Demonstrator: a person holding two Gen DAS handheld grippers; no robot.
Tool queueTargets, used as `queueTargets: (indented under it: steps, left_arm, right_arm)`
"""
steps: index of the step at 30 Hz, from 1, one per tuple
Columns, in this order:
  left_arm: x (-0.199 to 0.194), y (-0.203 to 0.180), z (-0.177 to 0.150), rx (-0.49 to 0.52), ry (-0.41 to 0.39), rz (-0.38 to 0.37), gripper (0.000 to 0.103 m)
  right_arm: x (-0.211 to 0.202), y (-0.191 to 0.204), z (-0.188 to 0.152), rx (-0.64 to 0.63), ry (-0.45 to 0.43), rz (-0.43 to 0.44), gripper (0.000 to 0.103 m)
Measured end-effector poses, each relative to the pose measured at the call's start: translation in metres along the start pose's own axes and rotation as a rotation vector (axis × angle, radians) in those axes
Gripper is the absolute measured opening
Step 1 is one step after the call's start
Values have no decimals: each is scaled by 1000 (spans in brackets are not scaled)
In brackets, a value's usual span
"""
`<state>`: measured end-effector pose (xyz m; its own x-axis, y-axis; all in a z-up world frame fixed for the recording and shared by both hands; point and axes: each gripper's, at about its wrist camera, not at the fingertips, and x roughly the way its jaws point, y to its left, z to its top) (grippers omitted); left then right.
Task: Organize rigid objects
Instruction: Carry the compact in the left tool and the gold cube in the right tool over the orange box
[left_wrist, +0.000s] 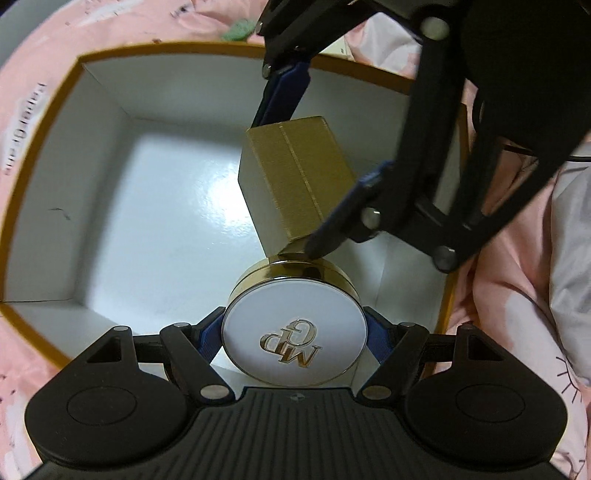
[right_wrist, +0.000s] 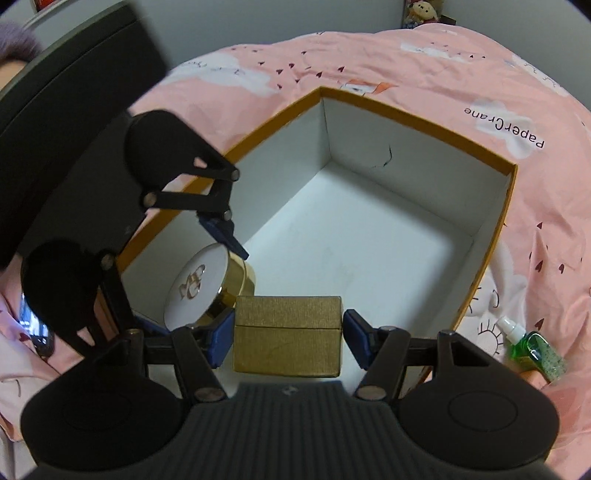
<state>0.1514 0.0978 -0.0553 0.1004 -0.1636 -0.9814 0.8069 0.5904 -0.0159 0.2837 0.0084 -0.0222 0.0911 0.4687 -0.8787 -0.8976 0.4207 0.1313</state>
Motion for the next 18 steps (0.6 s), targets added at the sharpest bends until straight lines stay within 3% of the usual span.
queueTargets:
  steps: [2, 7, 18]
  left_arm:
    - [7, 10, 1, -19, 19, -58, 88]
    - [18, 19, 2, -20, 69, -110, 88]
    - [26, 40, -7, -88, 50, -141, 91]
  right_arm:
    - [4, -1, -2, 1, 13, 9, 62]
    - [7, -1, -4, -40, 28, -10, 59]
    - [15, 3, 2, -121, 63, -21, 59]
